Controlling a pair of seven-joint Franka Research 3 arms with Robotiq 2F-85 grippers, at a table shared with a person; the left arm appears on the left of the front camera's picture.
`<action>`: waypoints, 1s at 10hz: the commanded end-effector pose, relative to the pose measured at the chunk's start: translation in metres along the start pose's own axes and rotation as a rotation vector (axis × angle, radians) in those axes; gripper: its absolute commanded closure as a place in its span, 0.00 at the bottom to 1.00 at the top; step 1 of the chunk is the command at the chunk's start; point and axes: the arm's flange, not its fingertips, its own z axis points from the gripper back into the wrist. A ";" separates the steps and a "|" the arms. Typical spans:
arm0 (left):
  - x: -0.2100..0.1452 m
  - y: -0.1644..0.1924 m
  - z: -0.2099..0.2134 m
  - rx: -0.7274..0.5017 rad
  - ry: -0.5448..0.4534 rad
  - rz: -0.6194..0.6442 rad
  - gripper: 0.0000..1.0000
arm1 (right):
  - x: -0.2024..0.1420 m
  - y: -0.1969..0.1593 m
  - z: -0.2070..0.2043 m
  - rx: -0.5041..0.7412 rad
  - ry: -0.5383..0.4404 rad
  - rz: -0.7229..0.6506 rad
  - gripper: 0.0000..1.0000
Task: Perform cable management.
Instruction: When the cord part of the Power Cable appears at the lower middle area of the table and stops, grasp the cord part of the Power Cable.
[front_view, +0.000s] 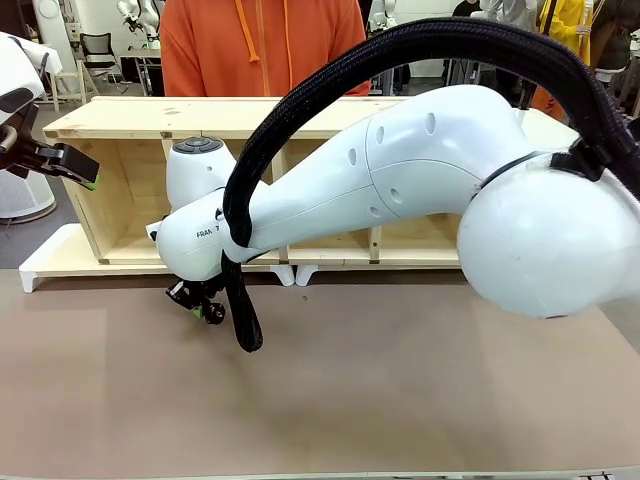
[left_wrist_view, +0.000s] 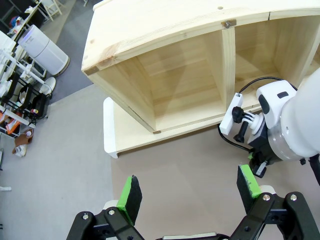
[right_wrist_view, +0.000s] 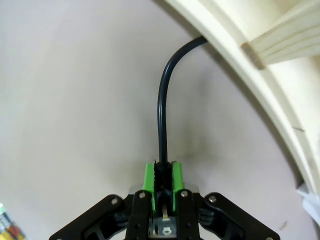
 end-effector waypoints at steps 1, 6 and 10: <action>0.000 0.000 0.000 0.002 0.000 0.004 0.00 | -0.020 0.007 0.013 -0.053 0.010 -0.025 1.00; 0.000 0.000 0.000 0.002 0.000 0.004 0.00 | -0.045 0.016 0.031 -0.084 0.005 -0.069 1.00; 0.000 0.000 0.000 0.002 0.000 0.004 0.00 | -0.055 0.016 0.040 -0.089 -0.025 -0.073 1.00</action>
